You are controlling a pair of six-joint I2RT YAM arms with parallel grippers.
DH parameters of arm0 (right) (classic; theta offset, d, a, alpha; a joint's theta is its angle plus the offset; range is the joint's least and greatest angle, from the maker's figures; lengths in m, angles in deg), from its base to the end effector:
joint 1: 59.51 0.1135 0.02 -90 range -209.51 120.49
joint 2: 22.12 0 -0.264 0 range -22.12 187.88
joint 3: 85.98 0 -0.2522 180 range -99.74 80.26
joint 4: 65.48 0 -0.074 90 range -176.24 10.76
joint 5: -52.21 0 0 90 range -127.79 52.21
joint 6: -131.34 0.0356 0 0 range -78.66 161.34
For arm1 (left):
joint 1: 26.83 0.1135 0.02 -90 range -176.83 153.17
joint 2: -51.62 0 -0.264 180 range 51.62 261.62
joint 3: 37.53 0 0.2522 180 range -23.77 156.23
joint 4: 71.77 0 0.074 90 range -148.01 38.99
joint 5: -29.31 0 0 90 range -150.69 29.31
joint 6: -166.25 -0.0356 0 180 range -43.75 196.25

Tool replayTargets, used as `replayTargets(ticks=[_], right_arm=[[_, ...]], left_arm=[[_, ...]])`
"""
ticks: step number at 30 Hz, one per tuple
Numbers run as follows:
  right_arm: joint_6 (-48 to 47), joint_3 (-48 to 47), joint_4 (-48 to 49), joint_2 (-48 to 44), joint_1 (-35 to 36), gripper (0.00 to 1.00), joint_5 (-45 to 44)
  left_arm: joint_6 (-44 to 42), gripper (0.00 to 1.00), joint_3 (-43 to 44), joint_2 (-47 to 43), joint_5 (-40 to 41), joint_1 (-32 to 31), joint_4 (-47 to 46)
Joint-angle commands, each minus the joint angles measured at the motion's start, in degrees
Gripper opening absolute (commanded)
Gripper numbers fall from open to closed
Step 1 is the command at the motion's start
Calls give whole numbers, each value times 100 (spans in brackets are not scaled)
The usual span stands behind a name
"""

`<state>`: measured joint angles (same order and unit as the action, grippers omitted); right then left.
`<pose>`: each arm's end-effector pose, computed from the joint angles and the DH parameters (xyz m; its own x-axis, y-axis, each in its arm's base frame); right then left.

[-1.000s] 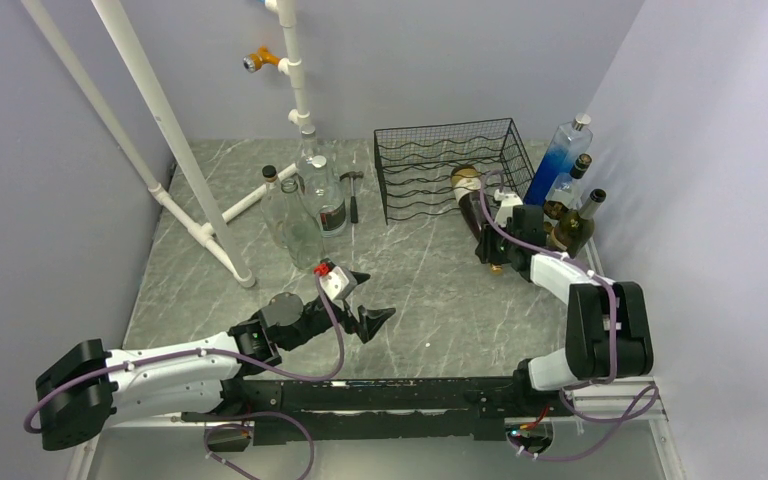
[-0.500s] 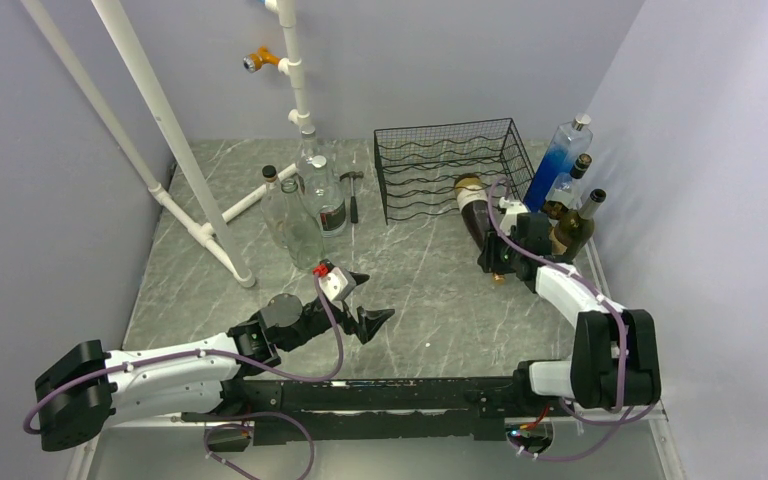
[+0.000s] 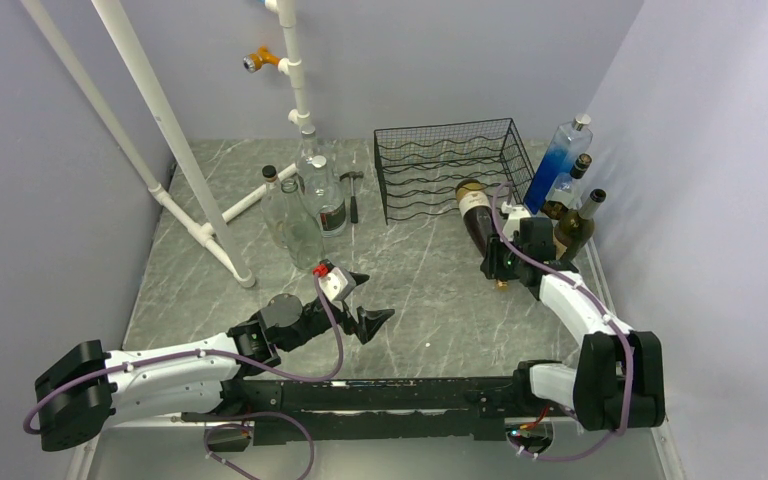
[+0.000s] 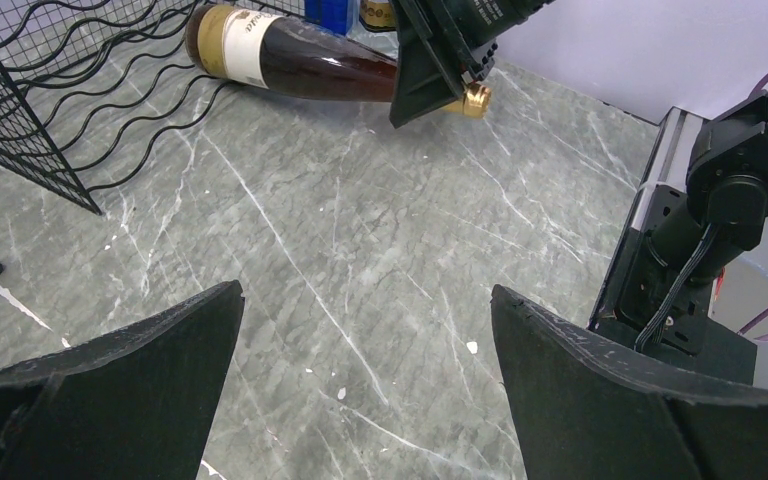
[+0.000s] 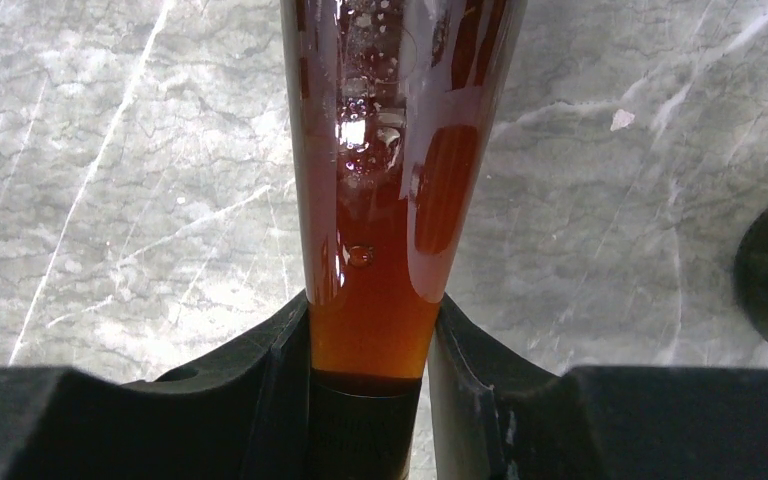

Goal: Take the wine bottle off the wine rack
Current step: Pick up the wine bottle from the wine rack.

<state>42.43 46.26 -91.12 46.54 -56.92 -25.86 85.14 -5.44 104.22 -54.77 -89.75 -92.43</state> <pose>0.2338 0.0179 0.1904 -0.7285 -0.0143 -0.6849 -0.1724 0.9714 0.1631 0.0967 -0.1811 0.2351 -0.1284 -0.0865 -0.9879 0.8288 0.5377 -0.1548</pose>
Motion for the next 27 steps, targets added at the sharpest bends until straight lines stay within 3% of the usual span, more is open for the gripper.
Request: replayTargets(ticks=[1, 27], right_arm=[[-300, -148, 395, -429, 66, 0, 486], [-481, -306, -539, -960, 58, 0, 478]], left_arm=[[95, 99, 33, -108, -20, 25, -145], [144, 99, -11, -113, -61, 25, -186]])
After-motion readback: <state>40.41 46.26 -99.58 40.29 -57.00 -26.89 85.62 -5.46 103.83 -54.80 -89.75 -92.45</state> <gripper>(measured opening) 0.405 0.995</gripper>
